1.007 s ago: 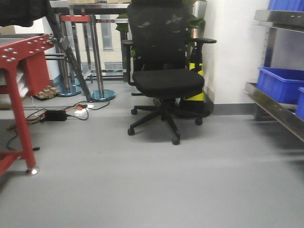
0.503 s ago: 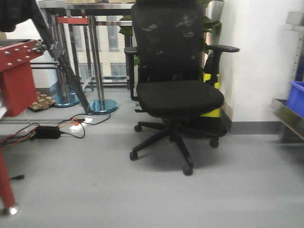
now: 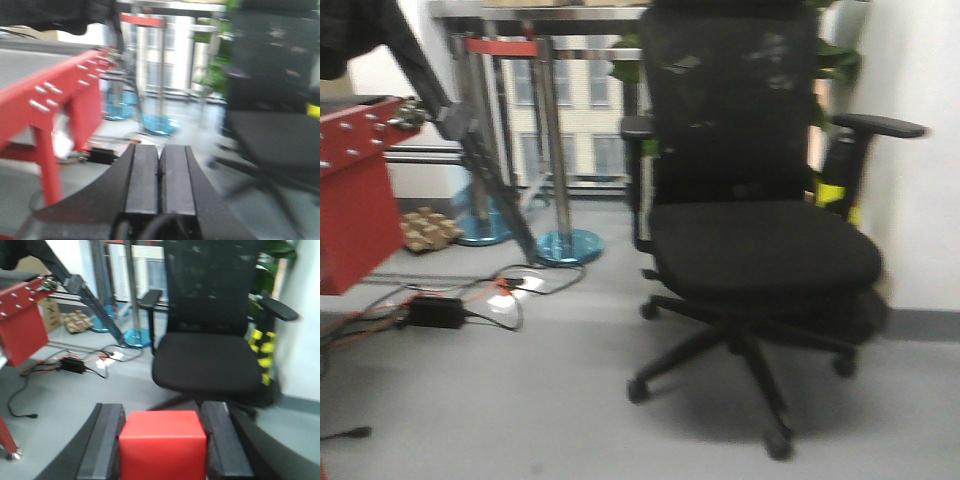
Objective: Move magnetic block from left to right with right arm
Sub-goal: 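Turn the base past the black chair toward the second table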
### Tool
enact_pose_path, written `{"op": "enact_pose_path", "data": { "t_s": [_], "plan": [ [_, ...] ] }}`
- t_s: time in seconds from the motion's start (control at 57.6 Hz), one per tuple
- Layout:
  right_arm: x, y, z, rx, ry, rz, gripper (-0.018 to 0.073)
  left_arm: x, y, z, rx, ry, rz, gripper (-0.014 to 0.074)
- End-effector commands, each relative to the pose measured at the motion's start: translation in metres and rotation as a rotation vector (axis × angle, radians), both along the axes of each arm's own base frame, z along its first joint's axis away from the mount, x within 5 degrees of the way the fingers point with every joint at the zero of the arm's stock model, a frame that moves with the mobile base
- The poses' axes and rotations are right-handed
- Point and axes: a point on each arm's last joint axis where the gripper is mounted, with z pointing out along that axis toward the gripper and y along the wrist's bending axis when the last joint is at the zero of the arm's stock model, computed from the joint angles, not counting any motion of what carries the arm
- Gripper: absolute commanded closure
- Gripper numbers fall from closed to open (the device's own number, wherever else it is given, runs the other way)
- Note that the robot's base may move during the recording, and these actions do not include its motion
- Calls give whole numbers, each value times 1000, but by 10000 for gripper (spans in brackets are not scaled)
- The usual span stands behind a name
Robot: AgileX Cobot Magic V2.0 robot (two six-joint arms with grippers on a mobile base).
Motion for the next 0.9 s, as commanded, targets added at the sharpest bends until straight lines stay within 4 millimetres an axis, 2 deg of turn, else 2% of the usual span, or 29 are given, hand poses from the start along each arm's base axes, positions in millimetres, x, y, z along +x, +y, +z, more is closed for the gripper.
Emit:
{"op": "enact_pose_path", "data": {
  "t_s": [0.0,0.885],
  "plan": [
    [0,0,16,-1,-105,5,376,-1,1,5,-12,-83,9,722],
    [0,0,16,-1,-104,5,376,-1,1,5,-12,-83,9,722]
  ]
}}
